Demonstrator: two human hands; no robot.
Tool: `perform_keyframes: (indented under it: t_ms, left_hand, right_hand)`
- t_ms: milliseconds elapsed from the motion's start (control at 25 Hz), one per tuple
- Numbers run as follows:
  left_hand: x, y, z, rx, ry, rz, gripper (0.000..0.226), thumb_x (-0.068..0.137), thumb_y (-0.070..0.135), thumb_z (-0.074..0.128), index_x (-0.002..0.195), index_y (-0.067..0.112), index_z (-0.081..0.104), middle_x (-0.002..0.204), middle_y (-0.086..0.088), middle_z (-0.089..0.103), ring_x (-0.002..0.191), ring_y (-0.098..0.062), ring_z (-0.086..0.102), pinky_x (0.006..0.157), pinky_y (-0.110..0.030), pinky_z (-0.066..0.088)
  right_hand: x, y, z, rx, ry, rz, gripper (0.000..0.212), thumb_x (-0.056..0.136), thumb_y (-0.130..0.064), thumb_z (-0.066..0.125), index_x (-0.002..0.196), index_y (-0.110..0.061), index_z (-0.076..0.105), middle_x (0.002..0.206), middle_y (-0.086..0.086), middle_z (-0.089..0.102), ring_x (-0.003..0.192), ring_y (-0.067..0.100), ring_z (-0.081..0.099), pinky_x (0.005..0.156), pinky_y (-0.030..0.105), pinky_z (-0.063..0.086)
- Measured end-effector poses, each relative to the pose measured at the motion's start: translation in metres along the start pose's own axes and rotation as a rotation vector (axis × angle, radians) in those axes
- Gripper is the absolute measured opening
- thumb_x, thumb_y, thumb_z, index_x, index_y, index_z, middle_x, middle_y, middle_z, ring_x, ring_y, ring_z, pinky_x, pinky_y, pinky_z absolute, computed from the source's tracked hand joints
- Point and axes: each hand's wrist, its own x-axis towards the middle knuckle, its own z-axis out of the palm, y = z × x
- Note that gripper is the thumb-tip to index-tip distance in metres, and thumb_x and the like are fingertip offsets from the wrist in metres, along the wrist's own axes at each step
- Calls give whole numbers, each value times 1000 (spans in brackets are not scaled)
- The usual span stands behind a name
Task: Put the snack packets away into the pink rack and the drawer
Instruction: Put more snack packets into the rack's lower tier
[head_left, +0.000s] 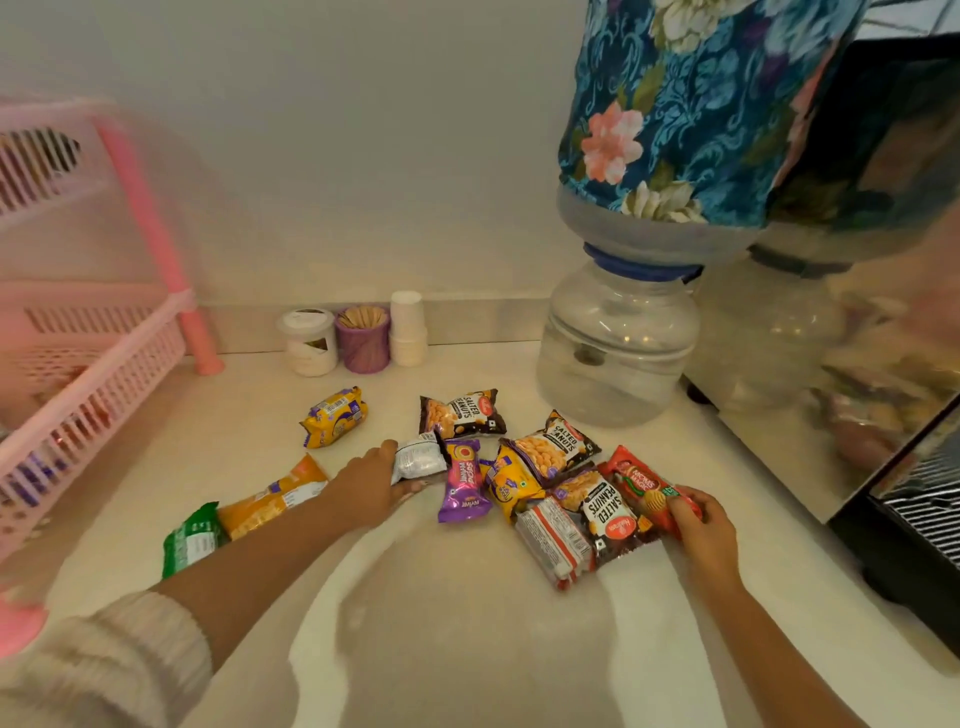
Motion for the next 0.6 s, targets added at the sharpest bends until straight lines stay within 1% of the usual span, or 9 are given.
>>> perform_keyframes:
  t_ms: [40, 120, 160, 200, 280, 360, 440, 520, 600]
  left_hand:
    - [-1, 3, -4, -55, 19, -17, 60, 84, 49, 57, 124, 8, 39, 115, -17, 58, 99, -35, 58, 78, -39, 47]
    - [-7, 8, -15, -95, 66, -14, 60, 83, 48, 59, 123, 7, 39, 113, -16, 60, 99, -33, 59, 78, -40, 48]
    - [-12, 9, -21, -103, 87, 3, 61, 82, 47, 60, 123, 7, 40, 112, -15, 60, 100, -32, 59, 79, -41, 48]
    - [-17, 11, -27, -120, 110, 25, 61, 82, 47, 62, 122, 7, 40, 111, -15, 60, 100, -32, 59, 79, -42, 48]
    - [-30, 11, -41, -157, 166, 52, 60, 80, 43, 65, 121, 5, 42, 110, -15, 59, 100, -31, 58, 79, -41, 48]
    - [-42, 9, -51, -138, 236, 56, 64, 80, 42, 66, 125, 5, 41, 116, -15, 56, 104, -31, 55, 79, -38, 45]
    - [-52, 4, -57, -76, 252, 53, 73, 80, 45, 64, 135, 7, 34, 126, -15, 51, 112, -32, 51, 83, -38, 43]
    - [-63, -6, -58, -35, 230, 49, 80, 81, 49, 62, 140, 9, 27, 130, -15, 49, 115, -32, 50, 87, -37, 41]
    - [-78, -16, -55, 0, 199, 21, 80, 81, 52, 59, 140, 11, 26, 130, -16, 50, 116, -31, 49, 90, -38, 41]
  right_hand:
    - [-1, -2, 2, 17, 5, 14, 23, 84, -10, 57, 107, -10, 59, 109, 14, 60, 88, 24, 62, 61, 35, 53]
    - [-6, -8, 8, 7, 32, 23, 25, 85, -11, 57, 109, -9, 58, 110, 13, 59, 84, 21, 61, 59, 31, 50]
    - [-8, -13, 10, -47, 58, 9, 26, 85, -13, 58, 111, -10, 59, 111, 13, 59, 84, 21, 60, 60, 30, 49]
    - [-9, -18, 12, -132, 91, -19, 27, 85, -15, 58, 112, -10, 59, 114, 13, 59, 88, 23, 60, 65, 29, 48]
    - [-9, -34, 14, -270, 144, -83, 31, 86, -22, 59, 114, -11, 59, 118, 15, 59, 101, 29, 58, 76, 32, 44]
    - [-8, -51, 18, -250, 153, -106, 34, 84, -28, 59, 115, -14, 60, 117, 15, 60, 100, 29, 57, 75, 35, 43]
    - [-8, -67, 29, -197, 94, -128, 34, 83, -29, 57, 112, -11, 60, 113, 16, 61, 94, 30, 57, 69, 35, 44]
    - [-15, -76, 49, -139, 0, -126, 32, 85, -27, 55, 109, -5, 57, 110, 17, 60, 94, 34, 57, 68, 35, 44]
    - [-31, -79, 77, -117, -29, -137, 29, 87, -27, 54, 108, -8, 58, 109, 13, 58, 92, 27, 55, 67, 33, 44]
